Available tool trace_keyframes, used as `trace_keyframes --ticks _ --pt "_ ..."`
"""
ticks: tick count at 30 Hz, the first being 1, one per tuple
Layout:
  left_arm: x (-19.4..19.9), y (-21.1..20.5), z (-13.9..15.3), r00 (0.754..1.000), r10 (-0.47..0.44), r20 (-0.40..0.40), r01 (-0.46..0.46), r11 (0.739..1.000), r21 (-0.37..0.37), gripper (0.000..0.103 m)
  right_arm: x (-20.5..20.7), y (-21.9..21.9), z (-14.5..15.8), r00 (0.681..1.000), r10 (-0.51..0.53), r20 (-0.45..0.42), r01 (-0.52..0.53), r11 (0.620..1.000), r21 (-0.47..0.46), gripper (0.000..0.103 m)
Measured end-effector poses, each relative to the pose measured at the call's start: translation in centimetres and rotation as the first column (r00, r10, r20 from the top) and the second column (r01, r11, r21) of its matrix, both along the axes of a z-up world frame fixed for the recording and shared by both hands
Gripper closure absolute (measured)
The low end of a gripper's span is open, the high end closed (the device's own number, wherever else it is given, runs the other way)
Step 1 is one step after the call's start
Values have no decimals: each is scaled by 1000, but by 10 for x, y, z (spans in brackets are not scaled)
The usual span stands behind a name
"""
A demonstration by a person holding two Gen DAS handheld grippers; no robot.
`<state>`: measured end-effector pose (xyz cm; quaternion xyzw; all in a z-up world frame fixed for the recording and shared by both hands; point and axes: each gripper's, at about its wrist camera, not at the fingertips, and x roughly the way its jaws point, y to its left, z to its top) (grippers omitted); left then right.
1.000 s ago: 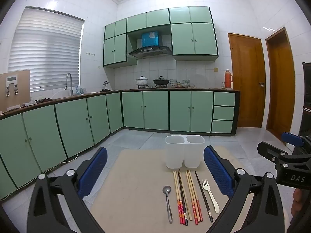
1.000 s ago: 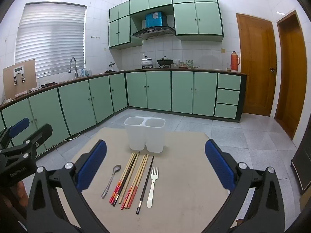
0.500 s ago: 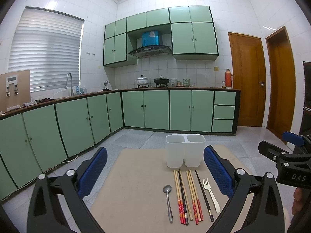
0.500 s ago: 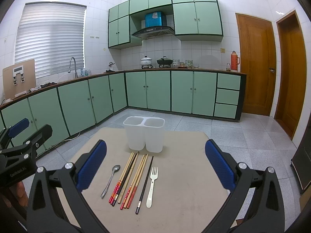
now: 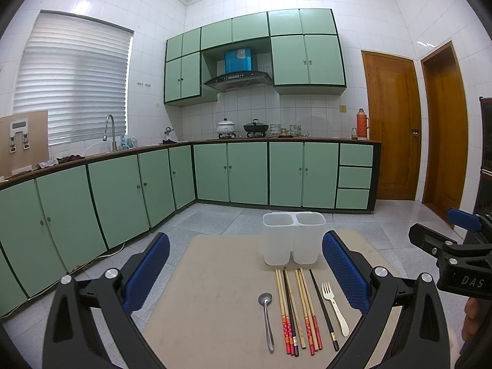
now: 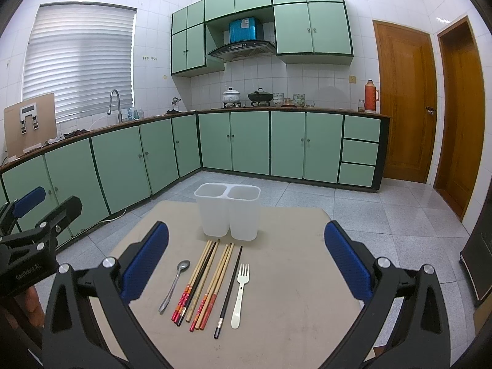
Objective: Organize utensils
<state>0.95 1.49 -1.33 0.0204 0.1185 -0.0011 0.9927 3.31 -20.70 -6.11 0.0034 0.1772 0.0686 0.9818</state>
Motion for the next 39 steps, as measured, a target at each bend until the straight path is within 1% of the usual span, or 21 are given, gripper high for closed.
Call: trace_keyframes --ticks 2,5,19,20,21,28,29,30,32,37,38,39 --pt "-1 -4 3 1000 1 -2 -1 1000 -1 6 0 0 0 1000 0 0 0 1000 -1 5" --pt "0 0 1 1000 1 -2 -1 1000 -3 6 0 0 0 1000 0 -1 0 1000 0 5" --pt "-1 -5 3 1000 2 -4 -2 1000 -1 6 0 0 -1 1000 -1 -2 1 1000 0 5" --pt "4 7 -13 1000 4 -4 -4 1000 -1 6 0 0 -1 1000 0 -3 0 1000 0 5" --pt "6 11 -18 1000 4 -4 -4 1000 -1 6 0 0 -1 1000 -1 -2 1 1000 0 5" --pt "7 12 -20 1000 4 -5 -4 1000 -1 6 0 0 -1 1000 -1 -3 1 1000 -1 5" --pt "6 10 -17 1000 3 -5 -3 1000 -1 6 0 0 -1 1000 -1 -3 1 1000 -1 5" --pt "8 14 -21 1000 3 -6 -3 1000 -2 6 0 0 -1 1000 -1 -3 1 1000 -1 5" --pt "6 10 -17 1000 4 -6 -4 1000 -1 6 0 0 0 1000 -1 -4 1 1000 -1 5" --pt "8 15 -23 1000 4 -5 -4 1000 -2 6 1 -1 1 1000 -1 -4 1 1000 -1 5" --pt "7 12 -20 1000 4 -6 -4 1000 0 6 1 -1 2 1000 -1 -4 1 1000 -1 5" --pt "8 16 -24 1000 4 -5 -4 1000 1 6 1 -1 2 1000 0 -4 0 1000 0 5"
